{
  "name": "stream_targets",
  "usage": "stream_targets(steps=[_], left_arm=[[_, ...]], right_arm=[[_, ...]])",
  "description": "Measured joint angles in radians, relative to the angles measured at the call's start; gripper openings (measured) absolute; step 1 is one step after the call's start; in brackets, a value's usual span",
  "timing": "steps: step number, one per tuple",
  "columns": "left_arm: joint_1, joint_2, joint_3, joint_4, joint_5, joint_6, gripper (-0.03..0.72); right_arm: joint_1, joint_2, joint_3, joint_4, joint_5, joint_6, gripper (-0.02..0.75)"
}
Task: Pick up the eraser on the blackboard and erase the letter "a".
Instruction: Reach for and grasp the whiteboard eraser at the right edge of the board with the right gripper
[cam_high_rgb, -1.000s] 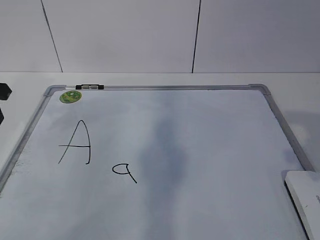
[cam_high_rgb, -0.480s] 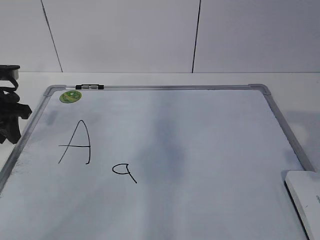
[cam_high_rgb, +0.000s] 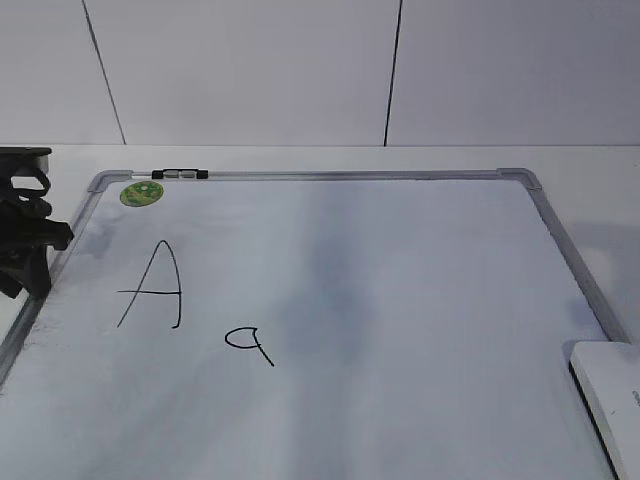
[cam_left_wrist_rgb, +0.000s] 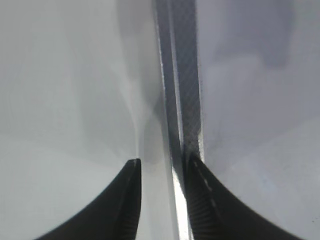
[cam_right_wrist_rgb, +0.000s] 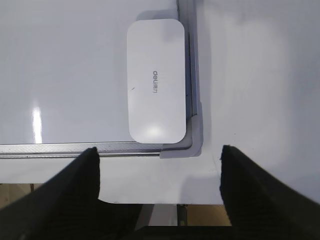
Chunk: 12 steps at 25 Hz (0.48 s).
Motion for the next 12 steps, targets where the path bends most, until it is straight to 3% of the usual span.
stream_targets(steps=[4, 9, 12], left_arm=[[0.0, 0.002, -0.004, 0.0, 0.002, 0.0, 0.228], [-0.002, 0.002, -0.004, -0.013, 0.009, 0.0, 0.049], [-0.002, 0.002, -0.006, -0.027, 0.01, -0.015, 0.022]], right_arm=[[0.0, 0.0, 0.0, 0.0, 0.0, 0.0, 0.573], [0.0, 0.003, 0.0, 0.0, 0.0, 0.002, 0.573], [0.0, 0.017, -0.001, 0.0, 0.0, 0.002, 0.573]])
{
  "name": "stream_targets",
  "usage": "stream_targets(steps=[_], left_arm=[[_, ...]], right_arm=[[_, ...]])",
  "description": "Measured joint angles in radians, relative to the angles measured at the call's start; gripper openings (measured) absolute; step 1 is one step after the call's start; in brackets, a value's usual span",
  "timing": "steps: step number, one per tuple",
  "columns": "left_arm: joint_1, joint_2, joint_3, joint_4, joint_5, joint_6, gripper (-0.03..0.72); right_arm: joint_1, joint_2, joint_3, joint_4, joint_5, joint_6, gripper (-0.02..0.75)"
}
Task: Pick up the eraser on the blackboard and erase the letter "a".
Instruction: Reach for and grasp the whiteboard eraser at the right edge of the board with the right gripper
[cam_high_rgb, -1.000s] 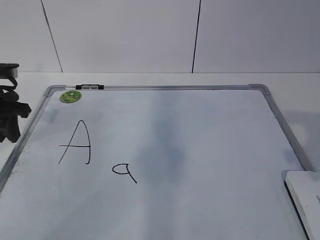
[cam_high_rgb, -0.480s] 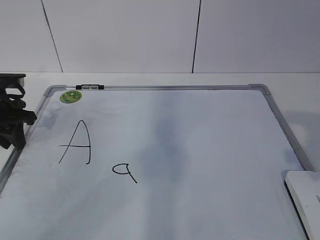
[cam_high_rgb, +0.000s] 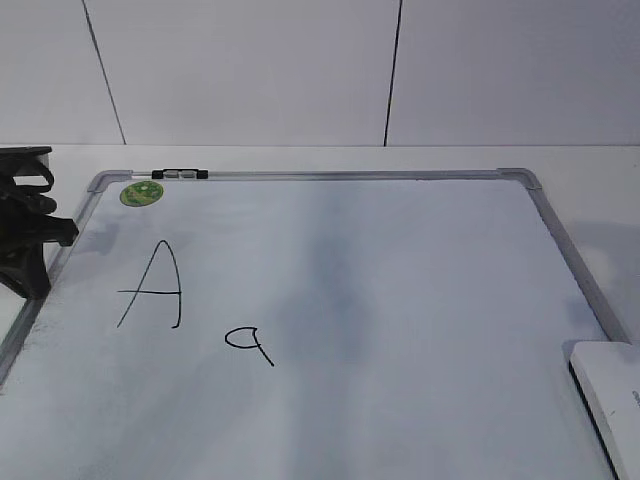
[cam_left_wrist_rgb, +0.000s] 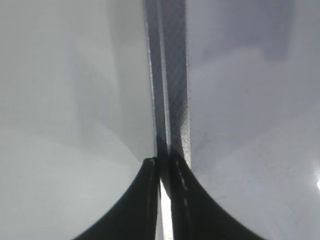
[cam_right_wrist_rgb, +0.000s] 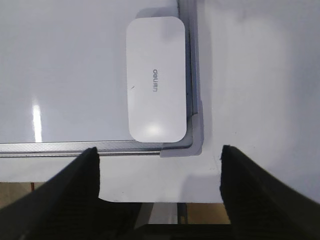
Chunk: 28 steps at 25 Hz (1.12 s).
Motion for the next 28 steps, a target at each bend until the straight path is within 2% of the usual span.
stream_targets(steps=[3, 9, 16, 21, 28], left_arm=[[0.0, 0.0, 0.0, -0.004, 0.0, -0.002, 0.02], [0.0, 0.0, 0.0, -0.004, 0.001, -0.004, 0.02], [0.0, 0.0, 0.0, -0.004, 0.001, -0.004, 0.02], [0.0, 0.0, 0.0, -0.004, 0.001, -0.004, 0.02], [0.0, 0.0, 0.0, -0.004, 0.002, -0.004, 0.02]], right_arm=[[0.0, 0.033, 0.0, 0.012, 0.0, 0.0, 0.587], [0.0, 0.13, 0.009, 0.048, -0.004, 0.0, 0.668], [0.0, 0.228, 0.096, 0.05, -0.133, 0.0, 0.674], [0.0, 0.295, 0.1, 0.049, -0.273, -0.013, 0.673], [0.0, 0.399, 0.101, 0.053, -0.356, -0.038, 0.673]])
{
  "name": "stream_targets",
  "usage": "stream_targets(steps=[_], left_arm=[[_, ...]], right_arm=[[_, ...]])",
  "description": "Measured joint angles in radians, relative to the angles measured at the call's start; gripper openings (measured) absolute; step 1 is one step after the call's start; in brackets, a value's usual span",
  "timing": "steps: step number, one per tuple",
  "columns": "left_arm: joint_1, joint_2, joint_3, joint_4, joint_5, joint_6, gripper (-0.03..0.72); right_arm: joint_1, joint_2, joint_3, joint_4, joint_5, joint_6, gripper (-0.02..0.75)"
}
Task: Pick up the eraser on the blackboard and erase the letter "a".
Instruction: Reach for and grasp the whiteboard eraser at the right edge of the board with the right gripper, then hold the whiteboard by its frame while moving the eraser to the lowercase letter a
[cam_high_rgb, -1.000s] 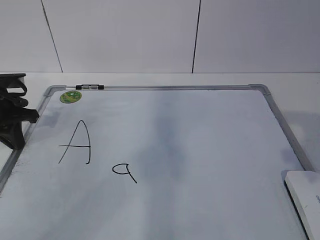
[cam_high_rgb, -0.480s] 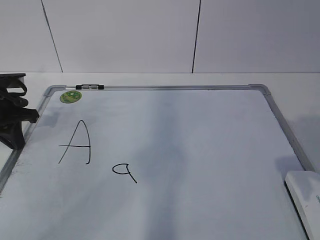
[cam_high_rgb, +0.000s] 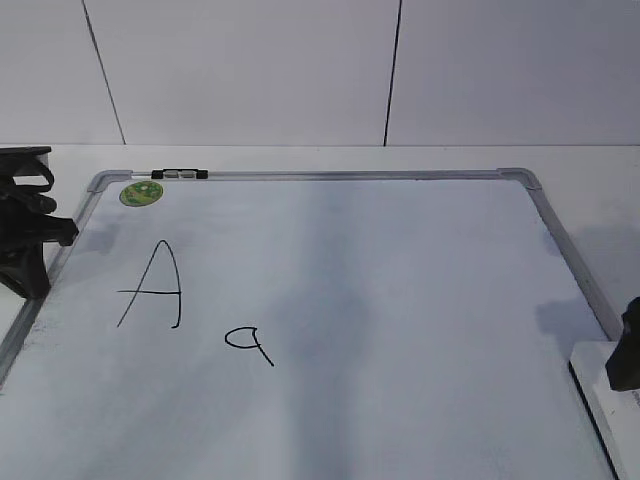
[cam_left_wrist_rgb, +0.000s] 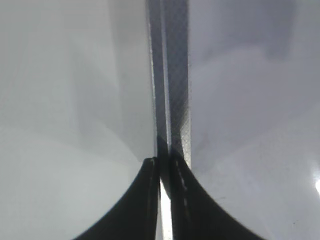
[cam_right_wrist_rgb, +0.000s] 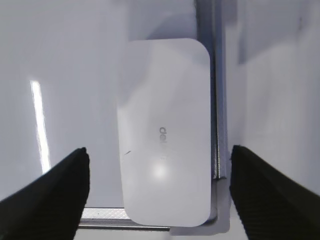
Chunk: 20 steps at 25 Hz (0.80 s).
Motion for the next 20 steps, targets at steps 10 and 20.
stream_targets(steps=[10, 20], left_arm=[[0.0, 0.0, 0.0, 0.0, 0.0, 0.0, 0.02], [0.0, 0.0, 0.0, 0.0, 0.0, 0.0, 0.02]], right_arm=[[0.0, 0.148, 0.0, 0.001, -0.026, -0.004, 0.671], [0.0, 0.241, 0.0, 0.001, -0.041, -0.004, 0.667]])
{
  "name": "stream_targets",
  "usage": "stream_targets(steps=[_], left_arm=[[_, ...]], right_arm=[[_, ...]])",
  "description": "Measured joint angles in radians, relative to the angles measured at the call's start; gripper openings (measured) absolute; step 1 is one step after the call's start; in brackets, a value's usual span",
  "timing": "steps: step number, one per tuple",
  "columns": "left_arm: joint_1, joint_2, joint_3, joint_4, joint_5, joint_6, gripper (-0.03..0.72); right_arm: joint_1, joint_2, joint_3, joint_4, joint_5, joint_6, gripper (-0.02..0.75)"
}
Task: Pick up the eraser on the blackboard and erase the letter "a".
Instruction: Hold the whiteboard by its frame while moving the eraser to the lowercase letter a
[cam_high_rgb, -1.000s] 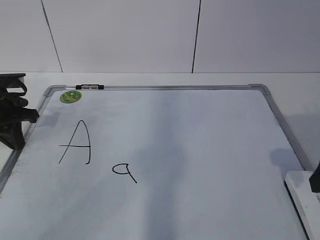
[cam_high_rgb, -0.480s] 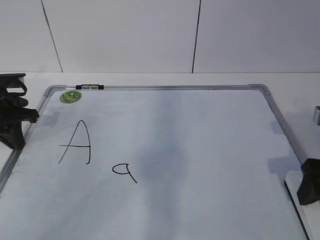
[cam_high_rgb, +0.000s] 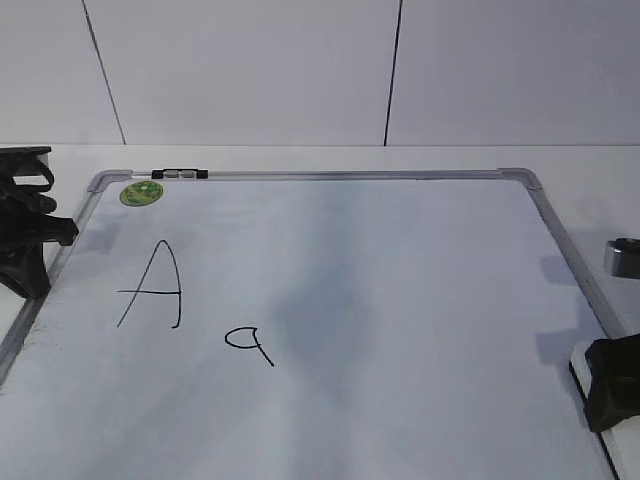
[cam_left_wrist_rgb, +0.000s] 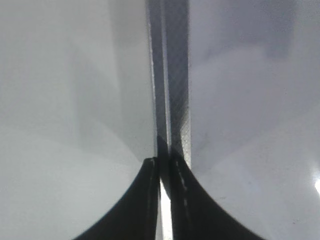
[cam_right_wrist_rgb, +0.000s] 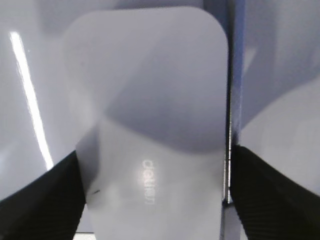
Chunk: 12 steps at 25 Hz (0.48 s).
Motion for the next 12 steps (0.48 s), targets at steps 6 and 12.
stream_targets(steps=[6, 12], left_arm=[[0.0, 0.0, 0.0, 0.0, 0.0, 0.0, 0.02], [0.0, 0.0, 0.0, 0.0, 0.0, 0.0, 0.02]], right_arm=[[0.0, 0.007, 0.0, 0.001, -0.008, 0.0, 0.65], [0.0, 0.007, 0.0, 0.008, -0.008, -0.005, 0.56]])
